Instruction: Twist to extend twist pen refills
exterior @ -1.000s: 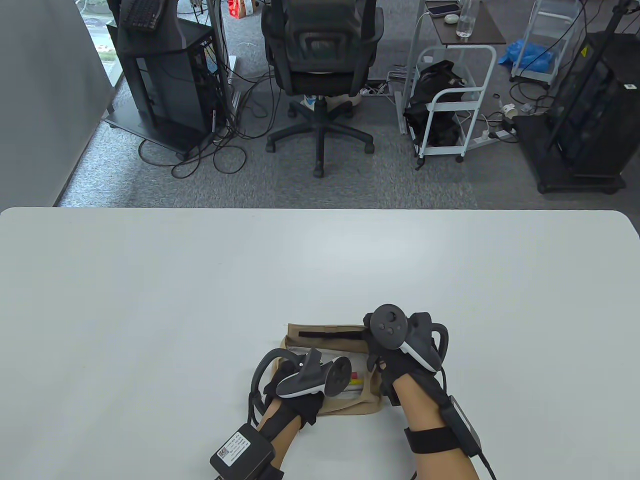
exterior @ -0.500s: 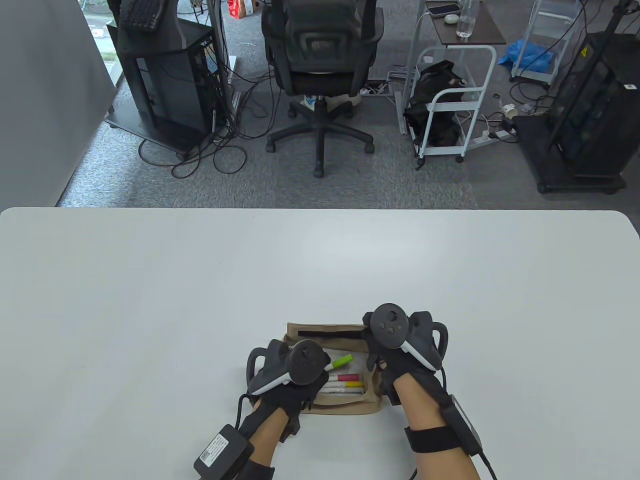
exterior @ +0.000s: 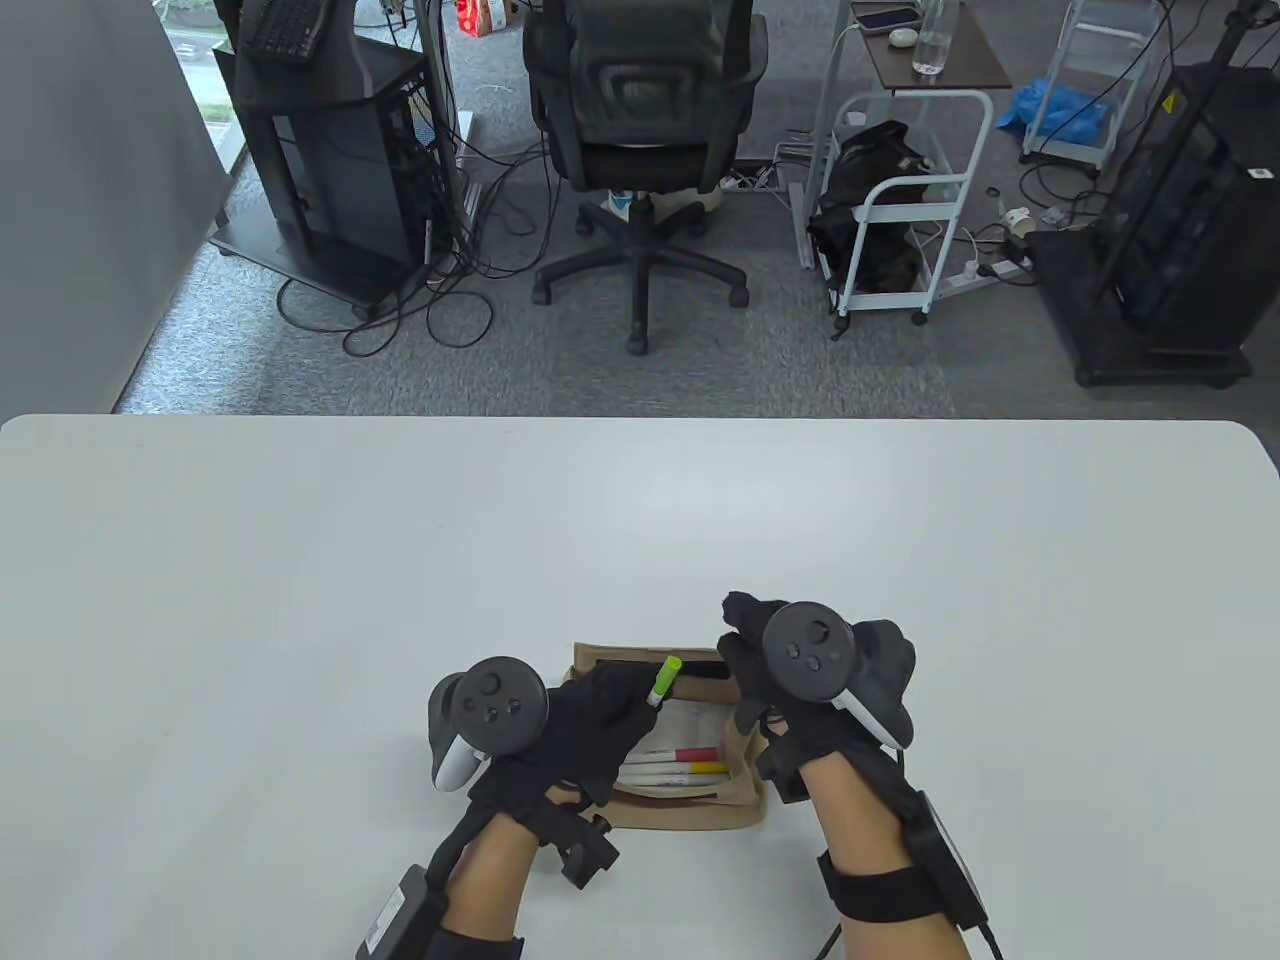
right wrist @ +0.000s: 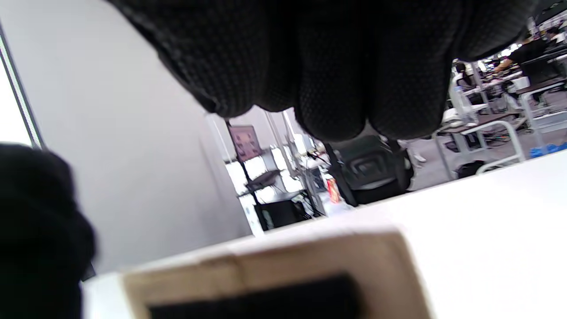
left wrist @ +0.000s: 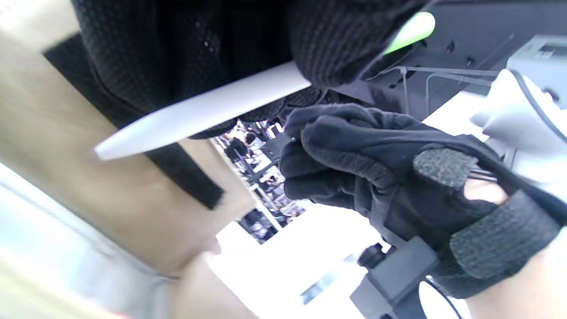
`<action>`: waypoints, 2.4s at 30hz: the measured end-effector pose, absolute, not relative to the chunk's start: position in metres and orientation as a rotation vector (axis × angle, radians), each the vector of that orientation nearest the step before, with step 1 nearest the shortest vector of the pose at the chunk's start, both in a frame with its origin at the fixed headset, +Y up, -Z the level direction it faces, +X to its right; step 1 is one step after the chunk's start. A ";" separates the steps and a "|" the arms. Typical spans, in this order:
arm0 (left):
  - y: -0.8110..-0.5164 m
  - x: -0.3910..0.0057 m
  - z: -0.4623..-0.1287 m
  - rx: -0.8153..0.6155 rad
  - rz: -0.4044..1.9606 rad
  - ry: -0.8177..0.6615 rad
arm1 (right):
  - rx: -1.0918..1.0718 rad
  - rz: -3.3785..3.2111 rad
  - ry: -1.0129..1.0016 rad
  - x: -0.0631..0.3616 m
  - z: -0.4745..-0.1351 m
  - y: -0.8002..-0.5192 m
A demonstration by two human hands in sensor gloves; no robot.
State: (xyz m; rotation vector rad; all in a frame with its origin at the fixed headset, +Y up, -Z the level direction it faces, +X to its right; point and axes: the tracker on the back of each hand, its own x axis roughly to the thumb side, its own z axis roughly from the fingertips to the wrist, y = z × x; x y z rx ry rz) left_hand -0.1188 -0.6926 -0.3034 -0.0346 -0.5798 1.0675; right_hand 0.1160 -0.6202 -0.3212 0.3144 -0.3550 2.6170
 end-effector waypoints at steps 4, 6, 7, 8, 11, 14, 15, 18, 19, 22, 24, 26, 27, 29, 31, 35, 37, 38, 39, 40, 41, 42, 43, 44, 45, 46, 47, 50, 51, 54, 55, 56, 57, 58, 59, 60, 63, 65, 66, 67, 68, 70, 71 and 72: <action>-0.690 -0.119 -0.301 -0.039 1.186 -0.616 | 0.446 2.398 -0.376 0.117 -0.309 -0.596; -0.689 -0.119 -0.300 -0.046 1.228 -0.626 | 0.527 2.280 -0.338 0.117 -0.306 -0.590; -0.689 -0.119 -0.300 -0.048 1.237 -0.633 | 0.564 2.228 -0.307 0.116 -0.305 -0.589; -0.689 -0.119 -0.300 -0.049 1.246 -0.637 | 0.602 2.188 -0.272 0.116 -0.305 -0.588; -0.689 -0.117 -0.299 -0.062 1.246 -0.648 | 0.697 2.092 -0.165 0.113 -0.306 -0.589; -0.690 -0.115 -0.300 -0.074 1.239 -0.654 | 0.765 2.003 -0.053 0.108 -0.309 -0.595; -0.691 -0.115 -0.300 -0.077 1.242 -0.654 | 0.778 1.990 -0.030 0.106 -0.310 -0.596; -0.691 -0.115 -0.300 -0.089 1.250 -0.660 | 0.822 1.974 0.045 0.101 -0.312 -0.600; -0.691 -0.114 -0.300 -0.091 1.254 -0.661 | 0.828 1.972 0.058 0.100 -0.313 -0.601; -0.691 -0.113 -0.300 -0.100 1.253 -0.671 | 0.840 1.975 0.089 0.095 -0.315 -0.606; -0.691 -0.113 -0.300 -0.103 1.250 -0.670 | 0.846 1.962 0.106 0.093 -0.316 -0.609; -0.692 -0.113 -0.300 -0.107 1.253 -0.670 | 0.849 1.944 0.113 0.093 -0.318 -0.610; -0.692 -0.113 -0.300 -0.109 1.257 -0.669 | 0.846 1.936 0.110 0.093 -0.318 -0.610; -0.693 -0.113 -0.300 -0.115 1.264 -0.672 | 0.846 1.926 0.101 0.093 -0.319 -0.611; -0.692 -0.113 -0.300 -0.117 1.264 -0.674 | 0.842 1.926 0.091 0.094 -0.319 -0.610; -0.693 -0.112 -0.300 -0.125 1.262 -0.681 | 0.839 1.953 0.052 0.097 -0.319 -0.608; -0.693 -0.111 -0.301 -0.129 1.261 -0.686 | 0.839 1.967 0.038 0.098 -0.319 -0.607; -0.693 -0.111 -0.301 -0.131 1.260 -0.686 | 0.834 1.975 0.026 0.099 -0.319 -0.607; -0.694 -0.111 -0.301 -0.132 1.258 -0.687 | 0.831 1.982 0.020 0.099 -0.319 -0.607; -0.694 -0.111 -0.301 -0.136 1.256 -0.689 | 0.828 1.994 0.013 0.100 -0.319 -0.607; -0.694 -0.111 -0.301 -0.139 1.257 -0.690 | 0.824 2.002 0.007 0.100 -0.319 -0.607; -0.694 -0.110 -0.301 -0.141 1.258 -0.690 | 0.820 2.011 -0.006 0.100 -0.319 -0.607; -0.694 -0.110 -0.301 -0.142 1.259 -0.691 | 0.819 2.018 -0.012 0.101 -0.319 -0.607; -0.694 -0.110 -0.301 -0.144 1.257 -0.692 | 0.818 2.019 -0.013 0.101 -0.319 -0.607; -0.694 -0.110 -0.301 -0.145 1.256 -0.694 | 0.815 2.022 -0.018 0.101 -0.319 -0.607; -0.694 -0.110 -0.301 -0.144 1.256 -0.694 | 0.813 2.025 -0.026 0.101 -0.319 -0.607; -0.694 -0.110 -0.301 -0.145 1.255 -0.696 | 0.812 2.027 -0.028 0.101 -0.319 -0.607; -0.695 -0.109 -0.301 -0.150 1.253 -0.697 | 0.804 2.047 -0.050 0.101 -0.319 -0.606; -0.695 -0.109 -0.301 -0.151 1.253 -0.697 | 0.804 2.050 -0.051 0.102 -0.319 -0.607; -0.695 -0.109 -0.301 -0.155 1.250 -0.698 | 0.800 2.061 -0.058 0.102 -0.319 -0.607; -0.695 -0.109 -0.301 -0.156 1.250 -0.699 | 0.800 2.062 -0.062 0.102 -0.319 -0.607; -0.695 -0.108 -0.301 -0.157 1.251 -0.700 | 0.799 2.066 -0.068 0.102 -0.319 -0.606; -0.695 -0.108 -0.301 -0.160 1.252 -0.700 | 0.799 2.072 -0.078 0.102 -0.319 -0.606; -0.695 -0.108 -0.301 -0.161 1.251 -0.701 | 0.800 2.077 -0.083 0.102 -0.319 -0.606; -0.695 -0.108 -0.301 -0.163 1.250 -0.703 | 0.798 2.084 -0.094 0.102 -0.318 -0.606; -0.695 -0.108 -0.301 -0.164 1.250 -0.704 | 0.792 2.094 -0.111 0.102 -0.318 -0.606; -0.696 -0.108 -0.301 -0.166 1.253 -0.704 | 0.792 2.094 -0.131 0.101 -0.318 -0.607; -0.696 -0.108 -0.301 -0.167 1.255 -0.701 | 0.791 2.101 -0.138 0.100 -0.318 -0.607; -0.696 -0.108 -0.301 -0.164 1.253 -0.699 | 0.791 2.102 -0.139 0.100 -0.318 -0.607; -0.696 -0.108 -0.301 -0.163 1.253 -0.698 | 0.790 2.103 -0.142 0.100 -0.317 -0.607; -0.696 -0.108 -0.301 -0.164 1.255 -0.697 | 0.789 2.105 -0.146 0.100 -0.317 -0.606; -0.696 -0.108 -0.301 -0.152 1.260 -0.689 | 0.788 2.105 -0.156 0.101 -0.317 -0.605; -0.695 -0.109 -0.301 -0.143 1.266 -0.683 | 0.787 2.104 -0.165 0.101 -0.316 -0.604; -0.694 -0.110 -0.300 -0.129 1.272 -0.679 | 0.785 2.103 -0.190 0.103 -0.315 -0.602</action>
